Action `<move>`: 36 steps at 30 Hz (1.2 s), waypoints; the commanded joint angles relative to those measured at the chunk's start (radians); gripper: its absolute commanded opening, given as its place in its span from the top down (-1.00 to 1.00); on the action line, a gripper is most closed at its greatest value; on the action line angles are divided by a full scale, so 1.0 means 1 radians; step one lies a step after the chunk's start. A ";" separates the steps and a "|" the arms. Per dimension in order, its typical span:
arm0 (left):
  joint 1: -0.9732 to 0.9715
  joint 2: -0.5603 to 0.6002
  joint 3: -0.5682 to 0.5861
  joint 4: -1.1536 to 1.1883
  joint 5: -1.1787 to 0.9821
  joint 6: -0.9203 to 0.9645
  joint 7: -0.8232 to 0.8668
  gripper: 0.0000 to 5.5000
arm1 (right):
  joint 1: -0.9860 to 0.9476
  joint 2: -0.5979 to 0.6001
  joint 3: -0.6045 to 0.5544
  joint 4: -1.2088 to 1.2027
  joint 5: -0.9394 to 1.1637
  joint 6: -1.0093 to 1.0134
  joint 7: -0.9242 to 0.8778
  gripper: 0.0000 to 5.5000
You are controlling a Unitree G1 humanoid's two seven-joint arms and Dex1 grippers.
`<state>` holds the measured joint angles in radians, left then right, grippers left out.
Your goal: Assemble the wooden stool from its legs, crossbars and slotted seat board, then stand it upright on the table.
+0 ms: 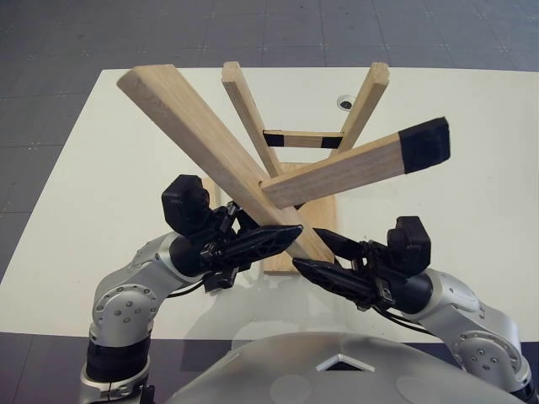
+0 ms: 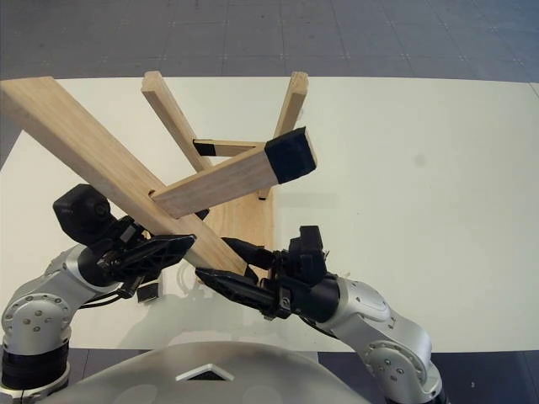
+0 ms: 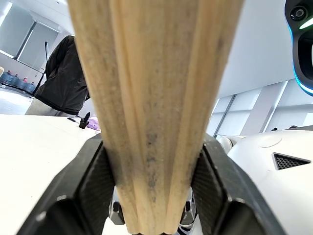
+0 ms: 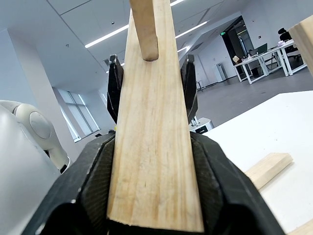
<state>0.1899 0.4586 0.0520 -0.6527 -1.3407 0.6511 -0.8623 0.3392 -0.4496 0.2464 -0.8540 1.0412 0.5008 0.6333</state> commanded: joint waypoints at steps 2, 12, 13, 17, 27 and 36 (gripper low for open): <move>-0.003 -0.010 0.001 -0.008 0.002 -0.017 0.005 0.25 | 0.014 -0.005 0.032 0.016 0.048 0.034 -0.006 0.25; 0.018 0.007 -0.029 -0.018 0.079 -0.024 -0.028 0.25 | -0.006 0.015 0.004 0.104 0.244 0.089 -0.049 0.25; 0.021 0.011 -0.031 -0.017 0.089 -0.027 -0.031 0.25 | -0.008 0.016 -0.001 0.106 0.250 0.092 -0.052 0.25; 0.033 0.030 -0.033 -0.017 0.117 -0.030 -0.034 0.25 | -0.014 0.022 -0.014 0.109 0.259 0.104 -0.062 0.25; 0.058 0.098 -0.015 -0.016 0.120 -0.030 -0.059 0.25 | -0.014 0.021 -0.035 0.113 0.245 0.122 -0.057 0.25; 0.064 0.120 -0.012 -0.017 0.123 -0.034 -0.063 0.25 | 0.000 0.003 -0.050 0.103 0.217 0.133 -0.048 0.25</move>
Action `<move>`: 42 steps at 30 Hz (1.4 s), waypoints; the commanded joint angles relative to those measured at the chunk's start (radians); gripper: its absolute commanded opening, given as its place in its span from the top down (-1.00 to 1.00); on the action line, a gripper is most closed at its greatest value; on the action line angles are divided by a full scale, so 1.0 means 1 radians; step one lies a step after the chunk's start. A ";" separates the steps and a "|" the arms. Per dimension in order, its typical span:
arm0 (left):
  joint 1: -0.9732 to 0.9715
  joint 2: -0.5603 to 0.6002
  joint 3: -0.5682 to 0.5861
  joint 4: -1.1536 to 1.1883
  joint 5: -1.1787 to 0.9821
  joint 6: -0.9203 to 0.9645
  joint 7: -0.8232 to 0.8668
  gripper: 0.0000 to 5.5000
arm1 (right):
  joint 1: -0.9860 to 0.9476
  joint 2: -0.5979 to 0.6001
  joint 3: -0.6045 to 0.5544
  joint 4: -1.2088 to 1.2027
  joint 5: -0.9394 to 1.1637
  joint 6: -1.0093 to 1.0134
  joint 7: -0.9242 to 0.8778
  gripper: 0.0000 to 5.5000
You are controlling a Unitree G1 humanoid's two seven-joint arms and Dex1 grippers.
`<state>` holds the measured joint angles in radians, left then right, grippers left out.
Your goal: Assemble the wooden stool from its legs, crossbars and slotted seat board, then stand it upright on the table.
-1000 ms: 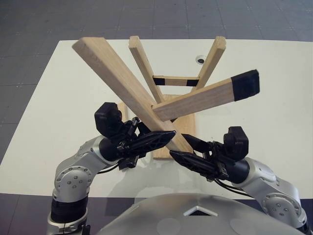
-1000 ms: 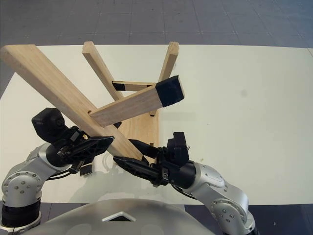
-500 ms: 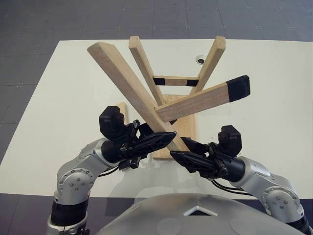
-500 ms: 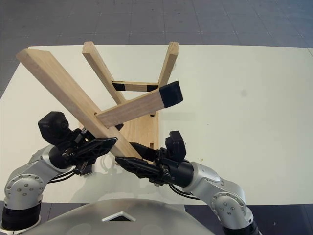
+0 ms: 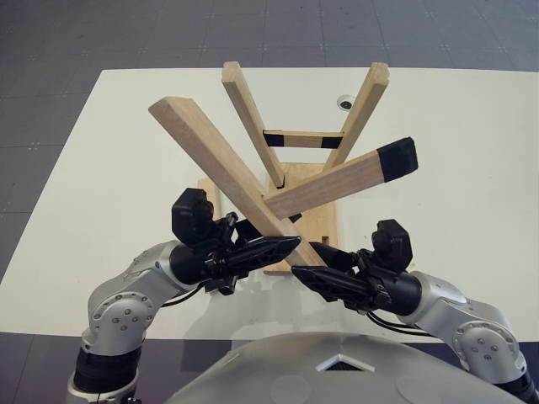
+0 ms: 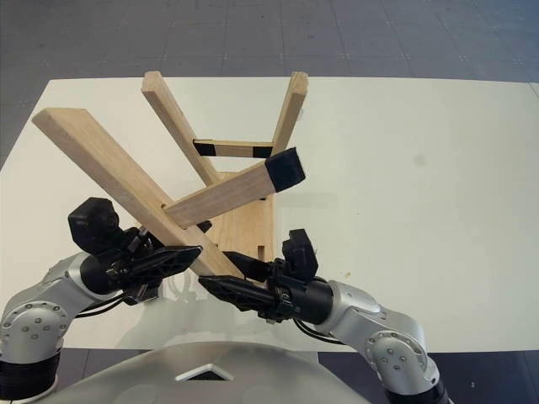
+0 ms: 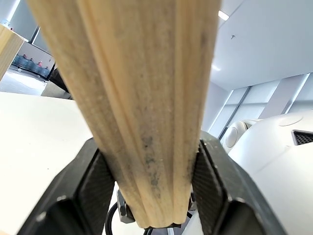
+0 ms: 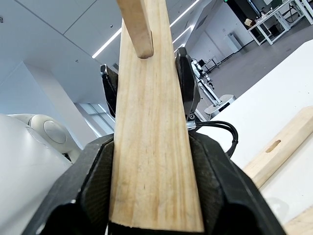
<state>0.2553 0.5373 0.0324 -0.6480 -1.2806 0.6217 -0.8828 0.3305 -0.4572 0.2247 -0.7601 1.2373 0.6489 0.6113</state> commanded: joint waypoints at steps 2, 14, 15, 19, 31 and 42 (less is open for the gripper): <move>-0.001 0.045 0.009 -0.022 0.064 -0.006 -0.043 0.25 | 0.014 0.002 -0.024 0.000 0.036 -0.007 -0.005 0.06; -0.030 0.080 0.055 0.015 0.242 -0.110 -0.137 0.25 | 0.027 -0.023 -0.025 -0.010 0.019 -0.007 0.047 -0.78; -0.043 0.083 0.062 0.028 0.270 -0.138 -0.163 0.25 | 0.026 -0.027 -0.028 -0.003 0.014 -0.008 0.053 -0.83; -0.074 0.093 0.025 0.125 0.441 -0.271 -0.273 0.25 | 0.019 -0.043 -0.047 0.016 0.004 -0.013 0.067 -1.00; -0.083 0.072 0.000 0.260 0.600 -0.464 -0.370 0.26 | 0.028 -0.076 -0.145 0.087 -0.137 -0.058 0.095 -1.00; -0.093 0.056 0.018 0.350 0.656 -0.697 -0.508 0.26 | 0.053 -0.078 -0.173 0.116 -0.186 -0.057 0.128 -1.00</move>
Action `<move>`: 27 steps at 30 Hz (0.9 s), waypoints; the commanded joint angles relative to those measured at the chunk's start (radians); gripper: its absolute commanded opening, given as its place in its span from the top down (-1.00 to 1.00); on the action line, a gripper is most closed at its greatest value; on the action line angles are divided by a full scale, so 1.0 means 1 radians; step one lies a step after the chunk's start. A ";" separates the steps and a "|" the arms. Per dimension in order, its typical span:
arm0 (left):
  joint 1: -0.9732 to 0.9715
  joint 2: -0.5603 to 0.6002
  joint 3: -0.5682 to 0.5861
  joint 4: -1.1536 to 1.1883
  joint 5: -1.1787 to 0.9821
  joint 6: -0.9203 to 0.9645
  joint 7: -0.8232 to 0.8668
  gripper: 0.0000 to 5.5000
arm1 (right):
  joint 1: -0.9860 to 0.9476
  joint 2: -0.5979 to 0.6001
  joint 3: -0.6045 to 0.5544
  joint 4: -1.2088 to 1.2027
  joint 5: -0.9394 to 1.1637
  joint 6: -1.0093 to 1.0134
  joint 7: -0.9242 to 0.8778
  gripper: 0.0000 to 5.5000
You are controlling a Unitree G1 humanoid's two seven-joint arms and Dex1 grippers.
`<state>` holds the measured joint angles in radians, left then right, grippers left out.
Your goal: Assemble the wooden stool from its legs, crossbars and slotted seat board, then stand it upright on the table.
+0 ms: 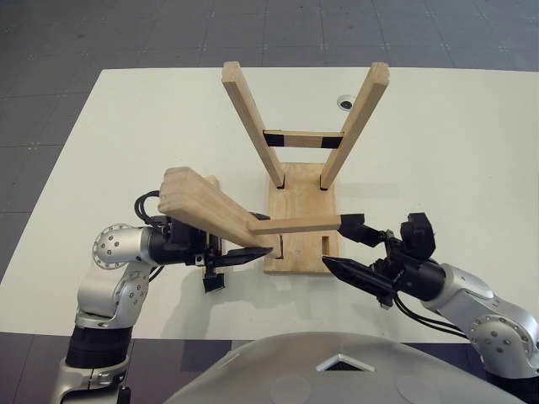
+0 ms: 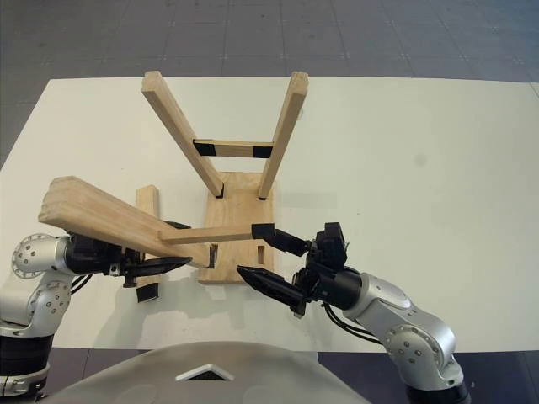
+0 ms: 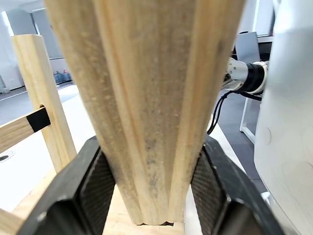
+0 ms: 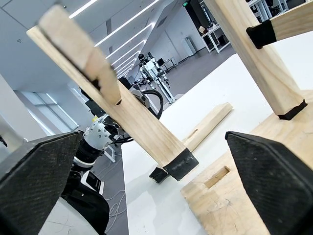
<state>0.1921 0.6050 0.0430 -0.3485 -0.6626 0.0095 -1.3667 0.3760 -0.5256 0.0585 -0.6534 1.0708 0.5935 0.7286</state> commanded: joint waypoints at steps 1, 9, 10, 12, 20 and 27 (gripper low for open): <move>-0.041 -0.021 0.003 0.072 0.061 -0.117 -0.020 0.26 | 0.009 -0.009 -0.009 0.010 -0.022 -0.001 0.012 -1.00; -0.074 -0.046 -0.030 0.188 0.117 -0.264 -0.049 0.26 | 0.023 -0.012 -0.031 0.010 -0.029 0.001 0.022 -1.00; -0.076 -0.046 -0.036 0.195 0.112 -0.260 -0.053 0.26 | 0.024 -0.011 -0.032 0.010 -0.029 0.001 0.022 -1.00; -0.075 -0.042 -0.049 0.202 0.096 -0.244 -0.067 0.26 | 0.023 -0.010 -0.034 0.009 -0.029 0.003 0.019 -1.00; -0.101 -0.038 -0.087 0.289 0.130 -0.287 -0.104 0.26 | 0.017 -0.006 -0.040 0.011 -0.030 0.005 0.015 -1.00; -0.128 -0.033 -0.101 0.381 0.157 -0.341 -0.133 0.26 | 0.023 -0.007 -0.047 0.005 -0.028 0.004 0.015 -1.00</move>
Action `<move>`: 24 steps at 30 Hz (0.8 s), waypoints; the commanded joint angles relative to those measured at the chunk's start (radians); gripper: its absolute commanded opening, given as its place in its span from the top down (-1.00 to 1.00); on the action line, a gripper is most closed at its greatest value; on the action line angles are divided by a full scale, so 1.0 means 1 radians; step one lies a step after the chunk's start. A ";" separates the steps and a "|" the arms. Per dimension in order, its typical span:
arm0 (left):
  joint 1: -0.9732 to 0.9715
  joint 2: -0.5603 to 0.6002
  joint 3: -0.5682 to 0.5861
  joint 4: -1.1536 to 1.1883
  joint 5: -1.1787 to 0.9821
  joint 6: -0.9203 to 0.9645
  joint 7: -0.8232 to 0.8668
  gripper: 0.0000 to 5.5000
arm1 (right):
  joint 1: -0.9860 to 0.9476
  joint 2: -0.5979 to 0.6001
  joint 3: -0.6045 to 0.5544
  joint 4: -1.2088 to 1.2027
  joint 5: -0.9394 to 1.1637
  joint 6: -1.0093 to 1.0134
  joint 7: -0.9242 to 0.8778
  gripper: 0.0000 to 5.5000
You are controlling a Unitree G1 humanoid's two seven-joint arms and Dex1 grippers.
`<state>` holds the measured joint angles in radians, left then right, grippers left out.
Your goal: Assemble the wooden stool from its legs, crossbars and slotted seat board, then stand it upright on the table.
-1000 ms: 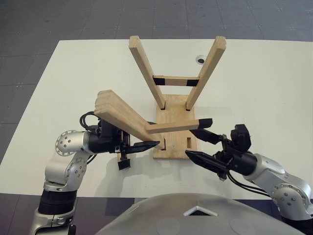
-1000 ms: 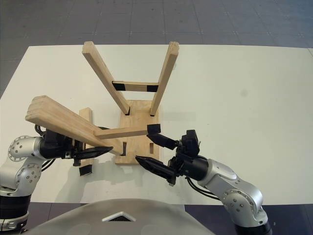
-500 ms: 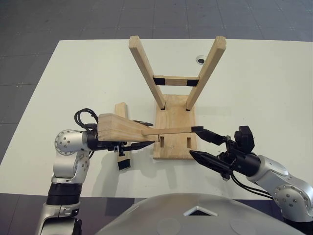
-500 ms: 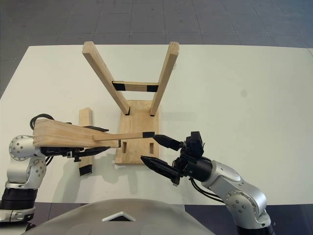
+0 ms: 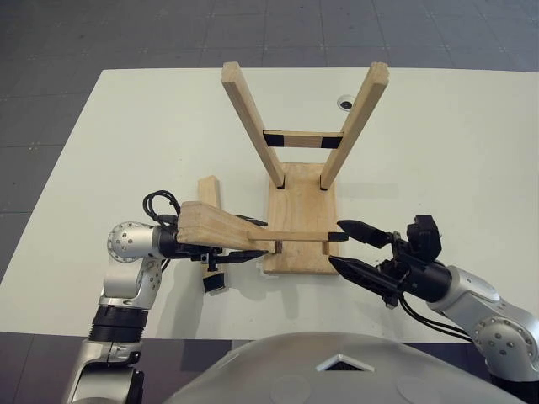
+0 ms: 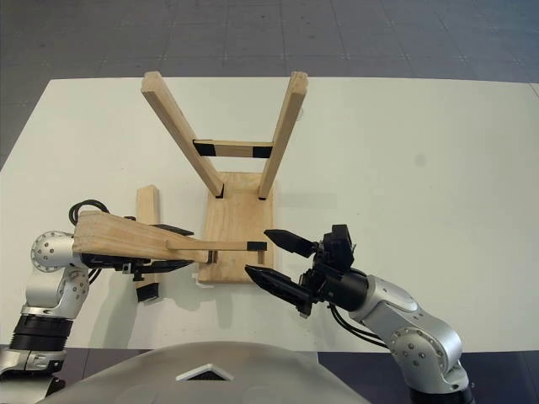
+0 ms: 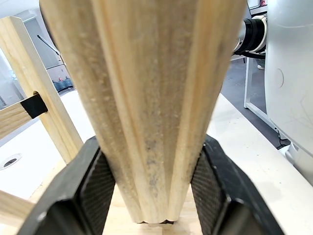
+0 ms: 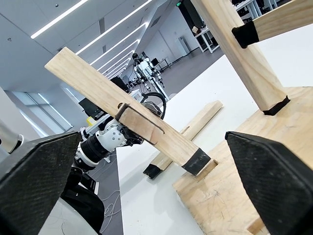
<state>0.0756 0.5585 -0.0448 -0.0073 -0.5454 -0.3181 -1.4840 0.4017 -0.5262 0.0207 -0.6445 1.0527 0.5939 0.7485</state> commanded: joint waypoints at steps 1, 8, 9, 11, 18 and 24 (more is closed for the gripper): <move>-0.014 0.014 -0.015 0.047 0.043 -0.019 -0.015 0.26 | -0.003 -0.007 -0.009 -0.004 -0.010 0.004 -0.005 -1.00; -0.028 0.014 -0.032 0.099 0.057 -0.047 -0.006 0.26 | -0.004 -0.007 -0.009 -0.011 -0.006 0.006 -0.010 -1.00; -0.028 0.015 -0.034 0.101 0.054 -0.049 -0.006 0.26 | -0.004 -0.007 -0.010 -0.011 -0.006 0.006 -0.011 -1.00; -0.028 0.015 -0.042 0.105 0.050 -0.051 -0.010 0.26 | -0.004 -0.005 -0.009 -0.010 -0.008 0.005 -0.013 -1.00; -0.029 0.013 -0.062 0.134 0.061 -0.067 -0.013 0.26 | -0.010 -0.002 -0.006 -0.011 -0.006 0.006 -0.022 -1.00; -0.030 0.008 -0.086 0.151 0.065 -0.067 -0.015 0.26 | -0.015 -0.002 -0.006 -0.010 -0.005 0.008 -0.029 -1.00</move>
<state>0.0188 0.5584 -0.0883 0.1021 -0.5480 -0.4096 -1.4845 0.3984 -0.5260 0.0206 -0.6463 1.0532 0.5940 0.7280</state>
